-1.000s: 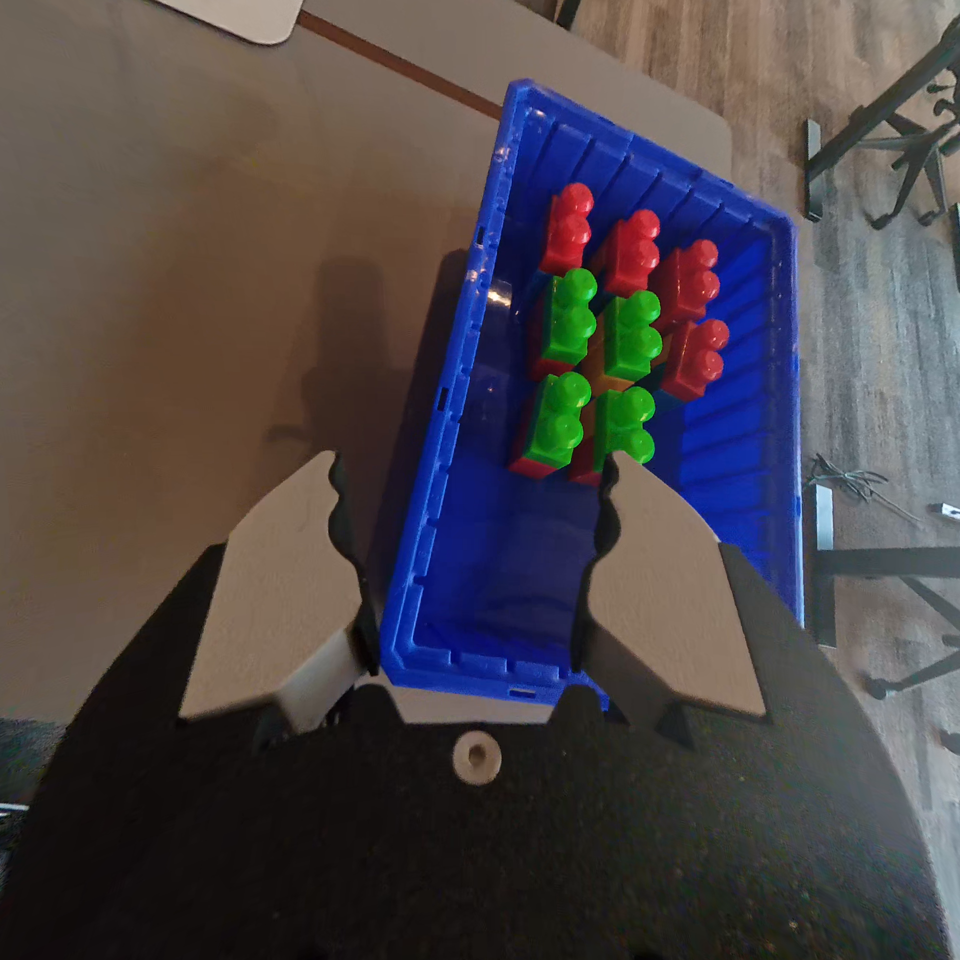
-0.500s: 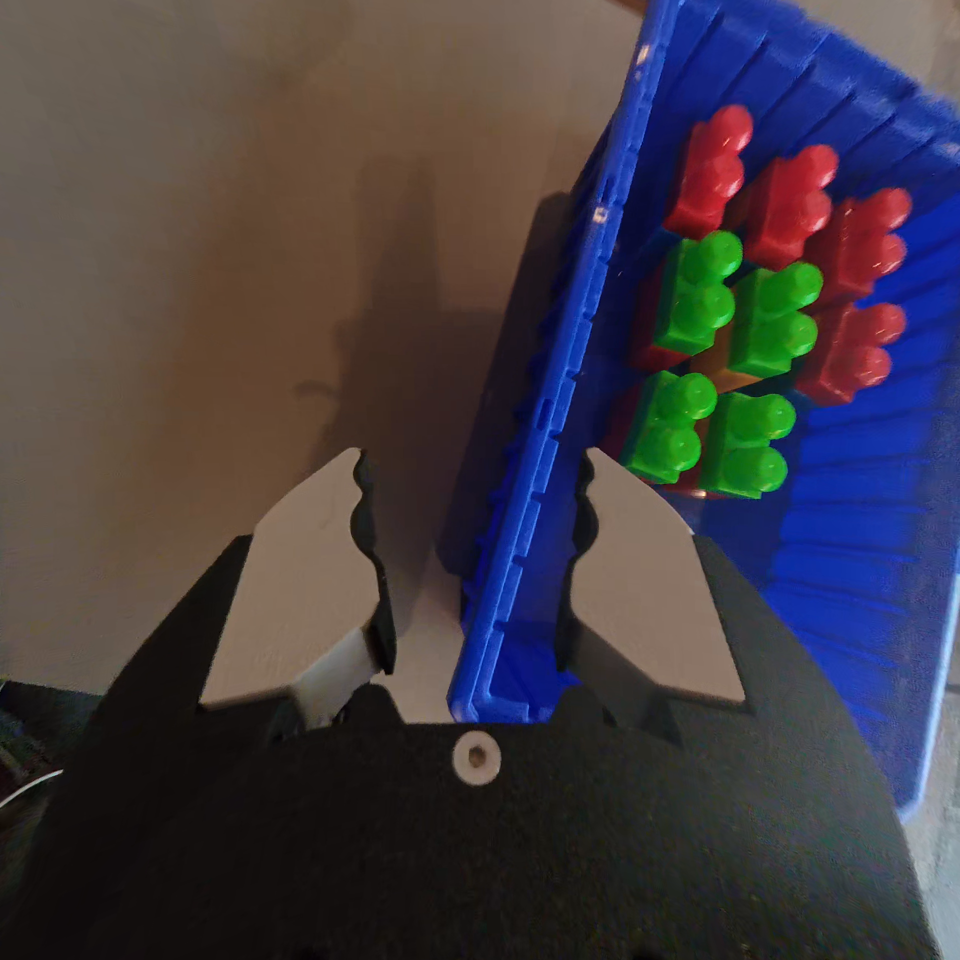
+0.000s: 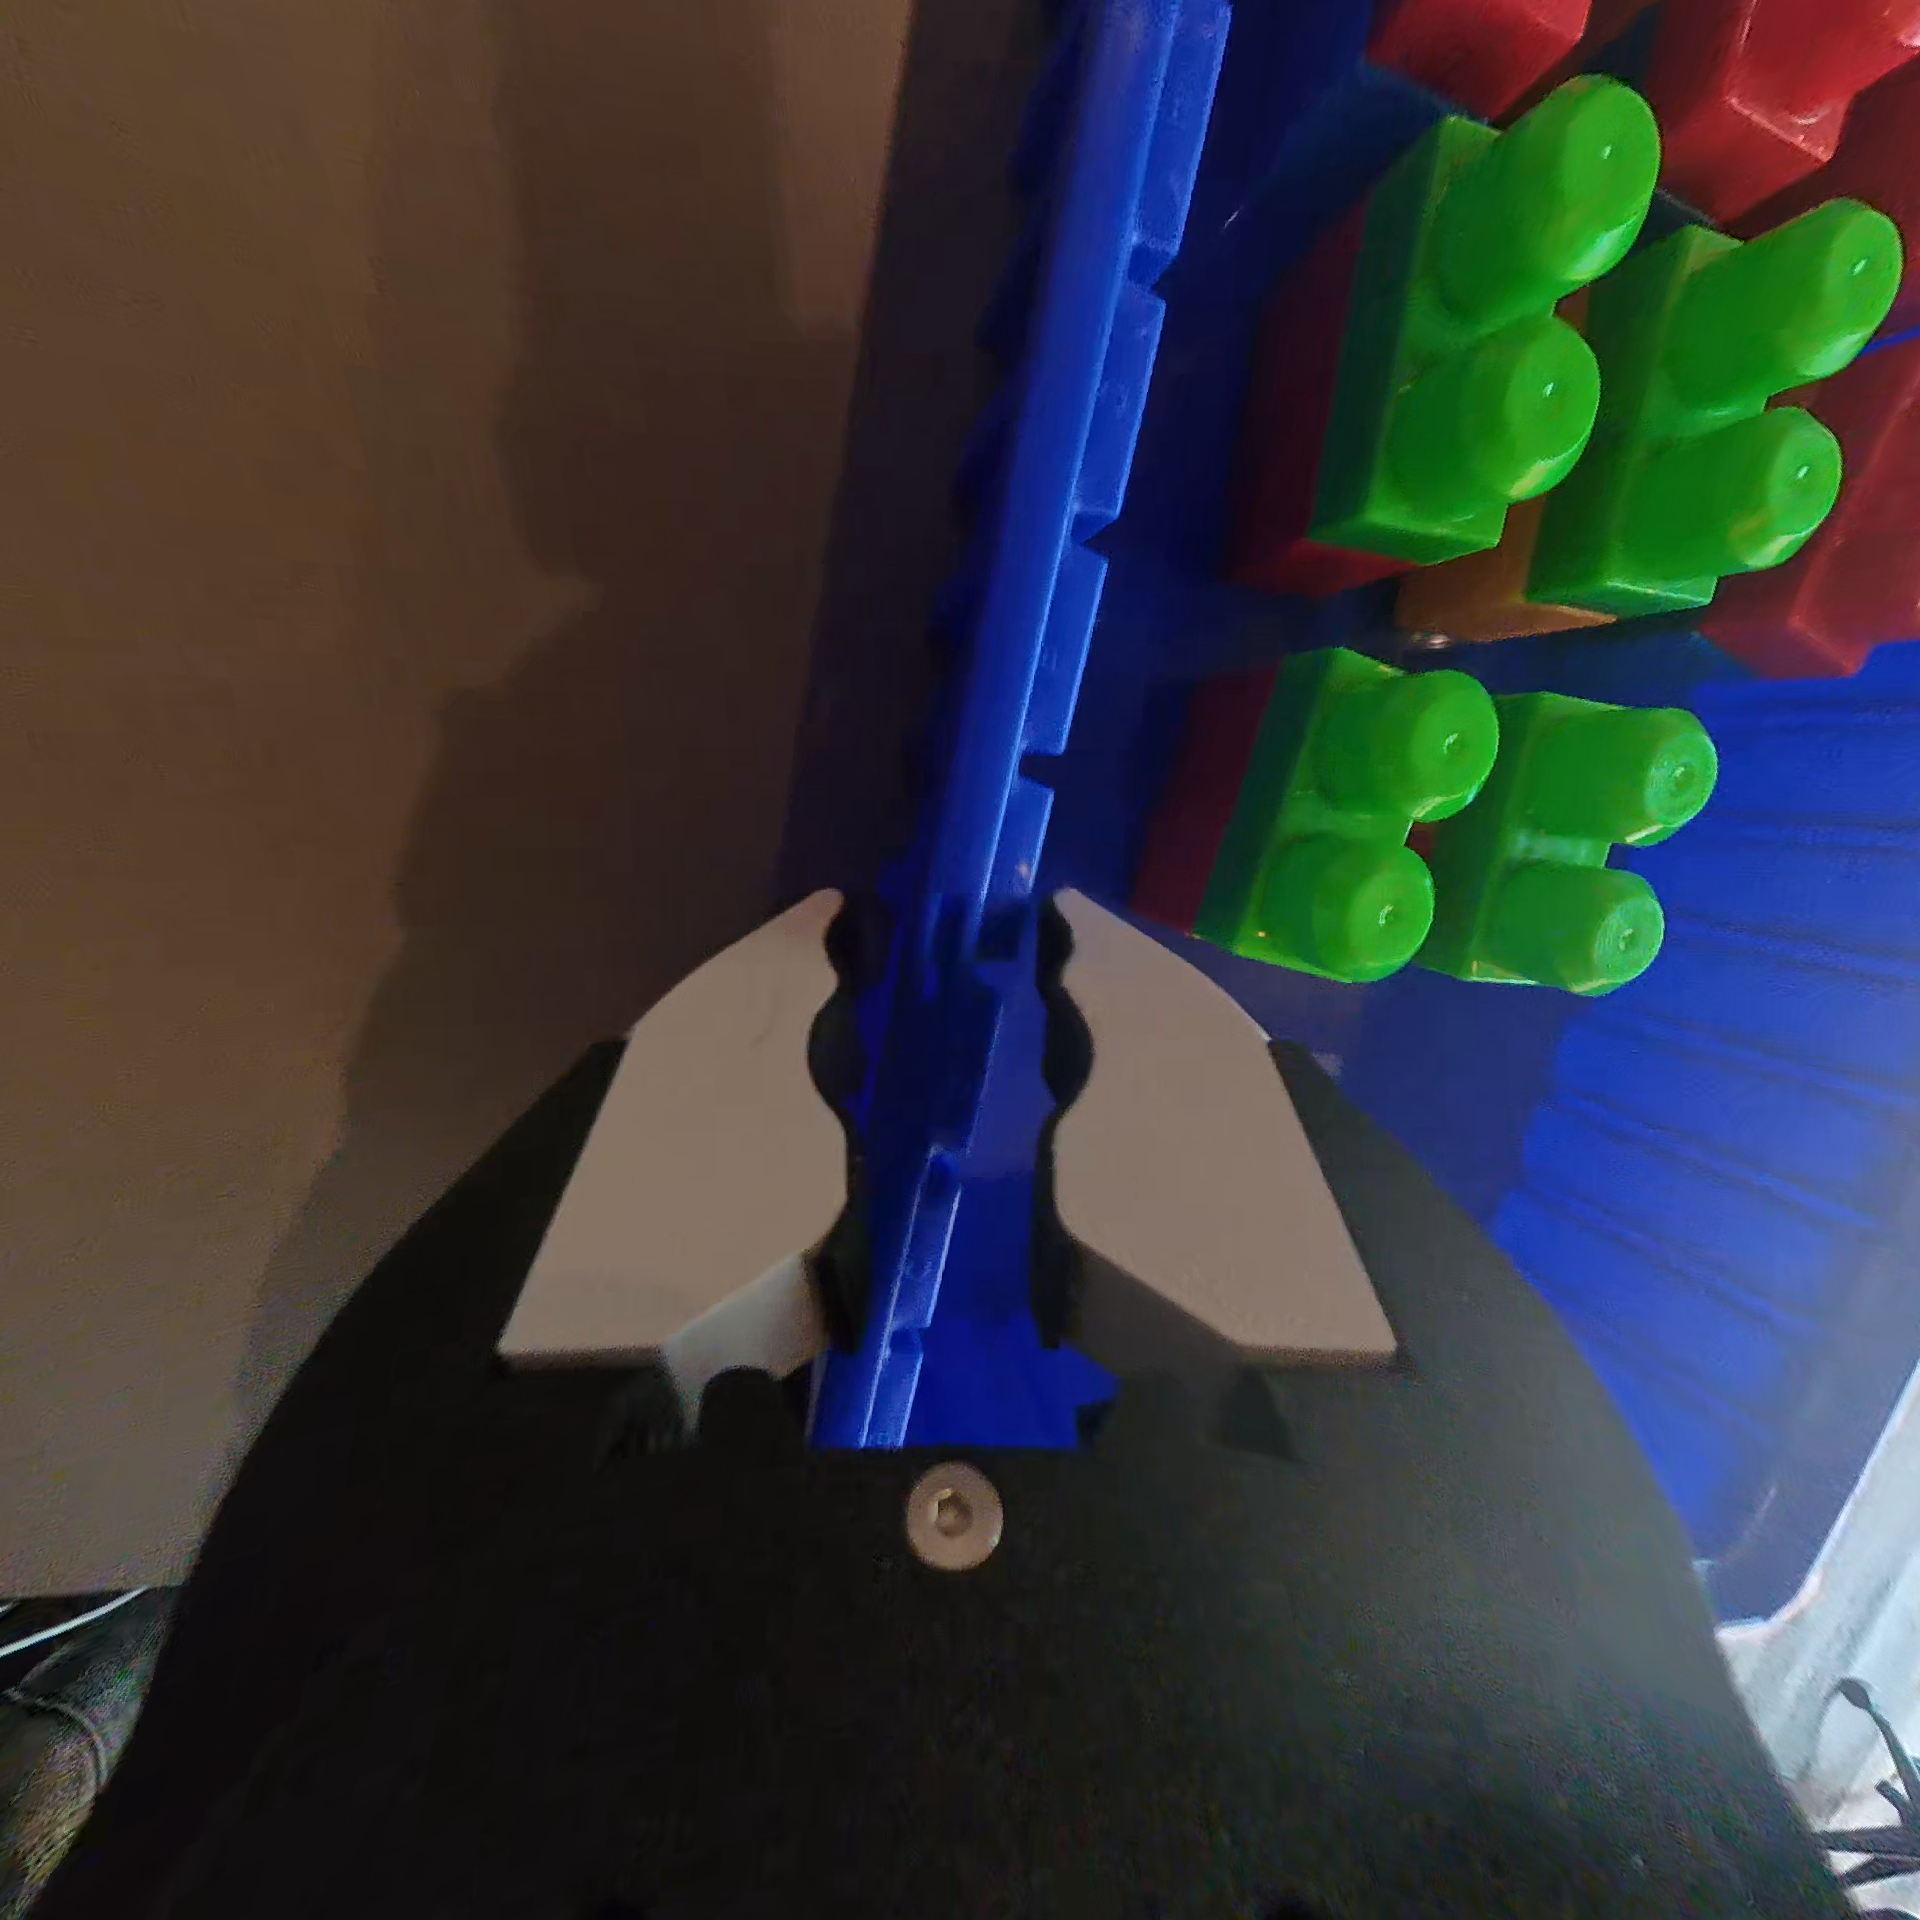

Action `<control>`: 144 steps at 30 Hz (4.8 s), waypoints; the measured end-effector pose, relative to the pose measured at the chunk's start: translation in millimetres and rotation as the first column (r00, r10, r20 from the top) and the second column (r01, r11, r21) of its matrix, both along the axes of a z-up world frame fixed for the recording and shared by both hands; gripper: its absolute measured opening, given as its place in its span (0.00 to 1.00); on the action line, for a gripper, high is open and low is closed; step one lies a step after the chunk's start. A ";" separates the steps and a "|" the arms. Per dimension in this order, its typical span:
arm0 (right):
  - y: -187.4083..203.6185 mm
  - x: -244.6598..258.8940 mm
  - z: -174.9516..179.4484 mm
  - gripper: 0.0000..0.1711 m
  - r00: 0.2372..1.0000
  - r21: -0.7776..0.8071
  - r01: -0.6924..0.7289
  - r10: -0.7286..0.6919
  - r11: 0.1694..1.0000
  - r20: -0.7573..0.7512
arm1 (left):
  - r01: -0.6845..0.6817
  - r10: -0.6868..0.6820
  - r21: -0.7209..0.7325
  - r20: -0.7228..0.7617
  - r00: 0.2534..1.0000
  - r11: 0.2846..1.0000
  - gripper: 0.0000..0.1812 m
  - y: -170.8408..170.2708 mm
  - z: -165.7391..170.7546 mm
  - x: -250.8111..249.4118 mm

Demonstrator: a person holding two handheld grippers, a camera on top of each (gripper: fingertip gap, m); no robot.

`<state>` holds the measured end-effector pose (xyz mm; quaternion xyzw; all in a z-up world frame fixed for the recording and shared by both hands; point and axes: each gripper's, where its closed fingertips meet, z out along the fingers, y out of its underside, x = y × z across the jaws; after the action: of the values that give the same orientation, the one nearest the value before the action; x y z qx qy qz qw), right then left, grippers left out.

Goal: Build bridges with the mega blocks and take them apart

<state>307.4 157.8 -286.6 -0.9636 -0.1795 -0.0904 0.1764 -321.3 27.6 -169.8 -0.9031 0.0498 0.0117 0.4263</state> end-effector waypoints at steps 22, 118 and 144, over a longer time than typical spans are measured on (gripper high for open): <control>-4.8 -41.9 -4.5 0.12 0.998 -0.034 0.045 -0.046 0.998 -0.043 | 0.038 -0.039 0.032 0.033 0.999 0.999 0.29 -2.0 1.6 2.9; -18.3 -128.6 150.0 0.68 0.858 0.612 -0.216 0.447 0.761 -0.253 | -0.150 0.141 -0.148 -0.069 0.988 0.978 0.36 57.4 -36.2 10.9; -19.5 -81.7 134.9 0.67 0.848 0.627 -0.153 0.428 0.764 -0.314 | -0.207 0.221 -0.441 -0.021 0.975 0.873 0.11 73.7 -111.0 32.7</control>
<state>225.6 138.3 -151.7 -0.8164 -0.2496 0.1082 0.5093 -288.6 101.3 -280.8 -0.9761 -0.0554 0.0335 0.2075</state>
